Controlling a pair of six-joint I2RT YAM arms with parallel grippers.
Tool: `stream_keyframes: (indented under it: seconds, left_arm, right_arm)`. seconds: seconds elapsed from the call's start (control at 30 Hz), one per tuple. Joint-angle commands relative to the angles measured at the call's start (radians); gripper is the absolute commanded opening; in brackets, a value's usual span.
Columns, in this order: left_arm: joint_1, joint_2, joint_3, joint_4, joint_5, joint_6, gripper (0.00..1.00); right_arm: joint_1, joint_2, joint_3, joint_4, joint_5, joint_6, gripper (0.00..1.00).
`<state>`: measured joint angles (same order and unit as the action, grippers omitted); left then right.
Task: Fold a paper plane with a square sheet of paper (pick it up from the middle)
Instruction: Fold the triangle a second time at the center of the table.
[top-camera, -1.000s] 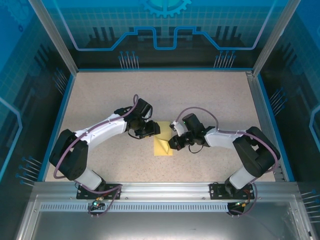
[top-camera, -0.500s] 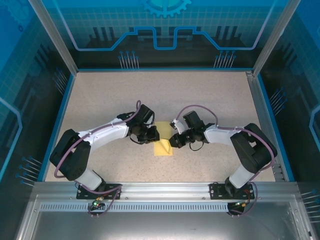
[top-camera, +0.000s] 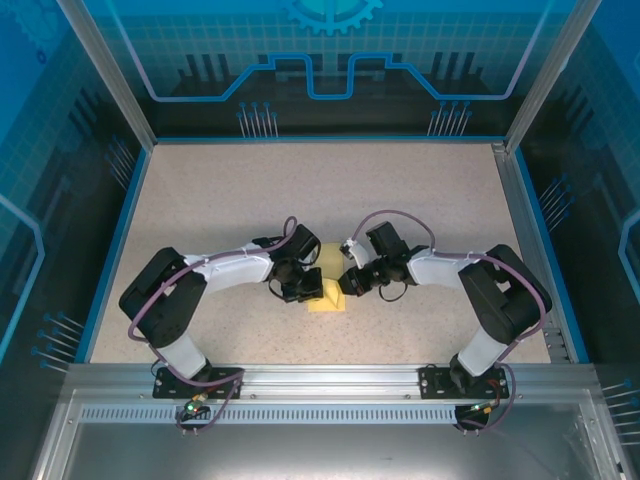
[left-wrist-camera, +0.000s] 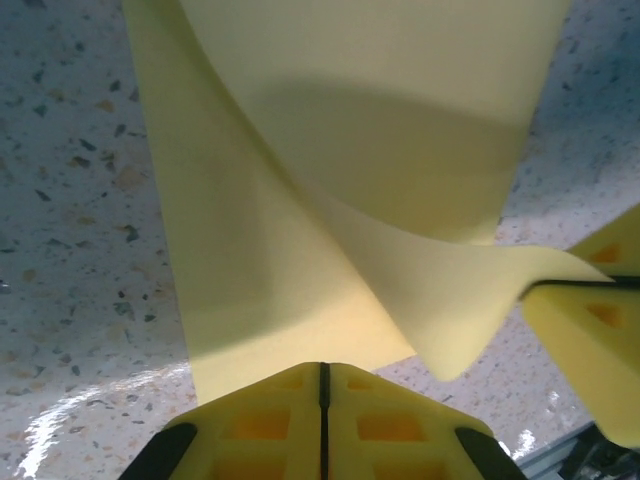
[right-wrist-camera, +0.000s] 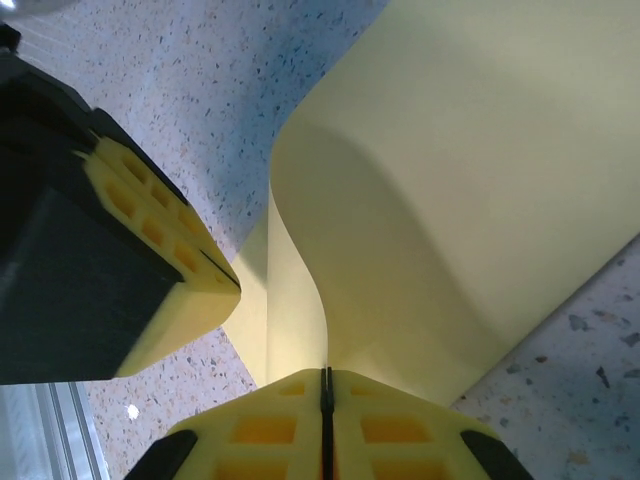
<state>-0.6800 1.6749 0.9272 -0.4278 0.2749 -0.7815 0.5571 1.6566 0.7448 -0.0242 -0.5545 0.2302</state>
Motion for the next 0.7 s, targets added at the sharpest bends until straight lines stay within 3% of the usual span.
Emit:
stream_keyframes:
  seconds: [0.0, 0.67]
  left_arm:
    - [-0.011, 0.001, -0.026, -0.006, -0.030, -0.012, 0.09]
    - [-0.019, 0.023, -0.044, -0.014, -0.065, -0.010, 0.11]
  right_arm:
    - [-0.026, 0.010, 0.029, -0.037, -0.001, -0.029, 0.09]
    - [-0.028, 0.068, 0.159, -0.226, 0.048, -0.160, 0.09]
